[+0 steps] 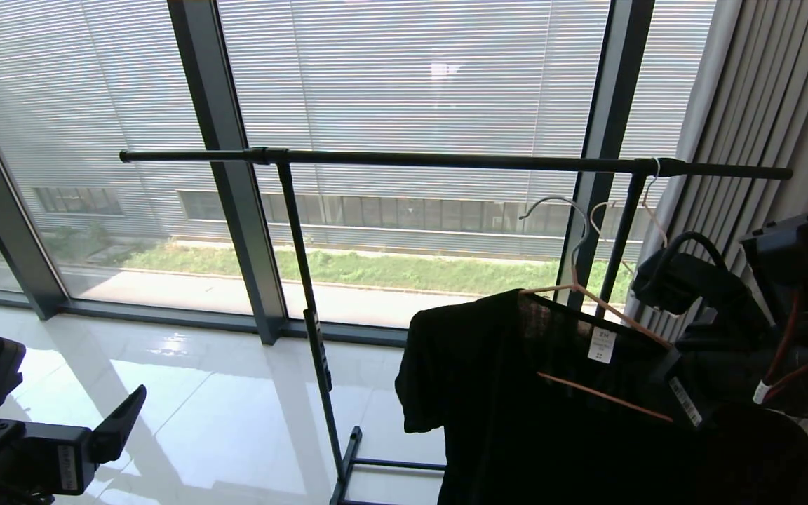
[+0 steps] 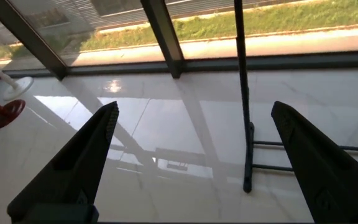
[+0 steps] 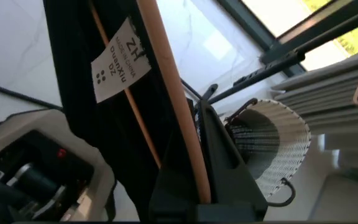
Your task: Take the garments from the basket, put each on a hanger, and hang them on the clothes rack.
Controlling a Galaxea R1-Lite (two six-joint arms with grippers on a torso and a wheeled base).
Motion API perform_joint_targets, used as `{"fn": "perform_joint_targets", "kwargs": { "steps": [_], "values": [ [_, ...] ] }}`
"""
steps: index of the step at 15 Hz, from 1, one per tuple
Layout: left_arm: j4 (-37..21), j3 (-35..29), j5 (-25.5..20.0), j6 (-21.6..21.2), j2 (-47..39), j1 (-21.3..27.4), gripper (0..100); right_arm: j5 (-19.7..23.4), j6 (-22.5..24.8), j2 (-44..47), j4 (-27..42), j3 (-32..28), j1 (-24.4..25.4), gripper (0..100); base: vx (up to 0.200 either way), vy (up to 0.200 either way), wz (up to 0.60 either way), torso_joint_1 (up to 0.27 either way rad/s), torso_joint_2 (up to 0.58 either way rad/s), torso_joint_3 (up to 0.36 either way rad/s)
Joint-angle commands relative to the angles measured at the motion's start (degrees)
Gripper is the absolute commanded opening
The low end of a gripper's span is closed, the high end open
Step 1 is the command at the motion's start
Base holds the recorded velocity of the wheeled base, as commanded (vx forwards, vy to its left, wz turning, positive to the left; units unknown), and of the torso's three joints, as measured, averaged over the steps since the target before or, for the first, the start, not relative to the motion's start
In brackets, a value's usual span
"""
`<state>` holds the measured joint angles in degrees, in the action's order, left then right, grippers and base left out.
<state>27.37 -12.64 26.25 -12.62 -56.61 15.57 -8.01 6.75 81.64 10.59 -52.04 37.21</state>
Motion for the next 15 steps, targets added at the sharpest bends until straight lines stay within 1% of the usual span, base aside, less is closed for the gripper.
{"fn": "perform_joint_targets", "kwargs": {
  "steps": [1, 2, 3, 5, 6, 7, 8, 9, 13, 15],
  "values": [
    [0.0, -0.3, 0.2, -0.3, -0.3, -2.5, 100, -2.4, -7.4, 1.7, 0.7, -0.3, 0.1, 0, 0.0, 0.0, 0.0, 0.0, 0.0, 0.0],
    [0.1, -0.4, 1.0, -0.9, -0.3, -2.6, 100, -5.0, -11.2, 2.1, 0.7, -0.3, 0.1, 0, 0.0, 0.0, 0.0, 0.0, 0.0, 0.0],
    [0.1, -0.5, 2.1, -2.4, -0.3, -2.6, 100, -7.0, -14.8, 2.6, 0.6, -0.3, 0.1, 0, 0.0, 0.0, 0.0, 0.0, 0.0, 0.0],
    [0.1, 0.0, 4.2, -6.7, -0.1, -2.7, 100, -10.9, -22.0, 3.8, 0.5, -1.7, -0.2, 0, 0.0, 0.0, 0.0, 0.0, 0.0, 0.0],
    [0.1, -0.2, 4.2, -7.2, -0.2, -2.7, 100, -12.1, -23.4, 4.2, 0.7, -2.4, -0.4, 0, 0.0, 0.0, 0.0, 0.0, 0.0, 0.0],
    [0.1, -0.6, 4.2, -7.4, -0.3, -2.7, 100, -15.2, -24.2, 4.8, 2.6, -3.8, -1.7, 0, 0.0, 0.0, 0.0, 0.0, 0.0, 0.0],
    [0.1, -1.2, 4.1, -7.3, -0.3, -2.7, 100, -17.2, -24.4, 5.0, 6.0, -5.5, -2.2, 0, 0.0, 0.0, 0.0, 0.0, 0.0, 0.0],
    [0.1, -1.4, 4.0, -7.3, -0.2, -2.6, 100, -18.6, -24.8, 5.4, 7.9, -6.9, -2.4, 0, 0.0, 0.0, 0.0, 0.0, 0.0, 0.0],
    [0.1, -2.1, 3.2, -7.3, 0.3, -2.1, 100, -20.7, -25.8, 7.0, 7.4, -11.0, -3.7, 0, 0.0, 0.0, 0.0, 0.0, 0.0, 0.0],
    [0.1, -2.4, 2.9, -7.3, 0.0, -2.1, 100, -22.2, -27.2, 7.7, 7.4, -12.4, -4.1, 0, 0.2, 0.0, 0.0, 0.002, 0.0, 0.01]
  ]
}}
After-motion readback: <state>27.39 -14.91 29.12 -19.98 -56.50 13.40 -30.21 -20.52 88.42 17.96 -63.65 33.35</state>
